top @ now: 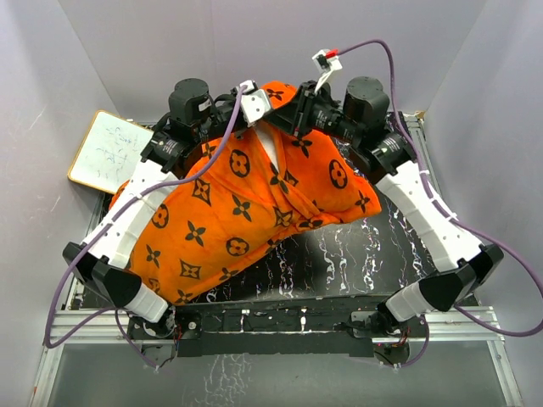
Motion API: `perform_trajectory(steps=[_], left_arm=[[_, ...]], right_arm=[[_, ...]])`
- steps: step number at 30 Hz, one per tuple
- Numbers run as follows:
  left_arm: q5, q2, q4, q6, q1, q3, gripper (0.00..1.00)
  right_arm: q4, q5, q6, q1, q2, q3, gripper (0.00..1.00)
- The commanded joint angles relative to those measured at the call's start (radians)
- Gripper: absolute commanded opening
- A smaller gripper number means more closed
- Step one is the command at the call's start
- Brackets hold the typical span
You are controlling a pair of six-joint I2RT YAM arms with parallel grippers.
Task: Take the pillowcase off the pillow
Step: Remove the pillow from the pillowcase.
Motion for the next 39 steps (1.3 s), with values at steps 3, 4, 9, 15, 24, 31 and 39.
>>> perform_trajectory(steps=[3, 4, 9, 15, 24, 31, 39], left_arm=[[-0.153, 0.014, 0.272, -0.122, 0.008, 0.071, 0.00], [-0.161, 0.019, 0.273, -0.121, 0.008, 0.085, 0.00], [-0.243, 0.031, 0.335, -0.082, 0.007, 0.111, 0.00], [-0.366, 0.072, 0.425, -0.038, -0.010, 0.172, 0.00], [-0.440, 0.228, 0.405, 0.194, -0.218, 0.529, 0.00], [-0.460, 0.301, 0.575, 0.306, -0.335, 0.701, 0.00], [-0.452, 0.218, 0.687, 0.479, -0.537, 0.630, 0.00]], right_arm=[[0.206, 0.104, 0.077, -0.025, -0.191, -0.069, 0.16], [0.205, 0.117, 0.078, -0.025, -0.202, -0.088, 0.16], [0.167, 0.216, 0.064, -0.026, -0.290, -0.197, 0.41], [0.166, 0.224, 0.046, -0.008, -0.388, -0.404, 0.57], [0.162, 0.303, -0.148, 0.024, -0.285, -0.462, 0.70], [0.133, 0.416, -0.278, 0.023, -0.163, -0.335, 0.66], [0.313, 0.777, -0.402, 0.024, -0.118, -0.306, 0.62]])
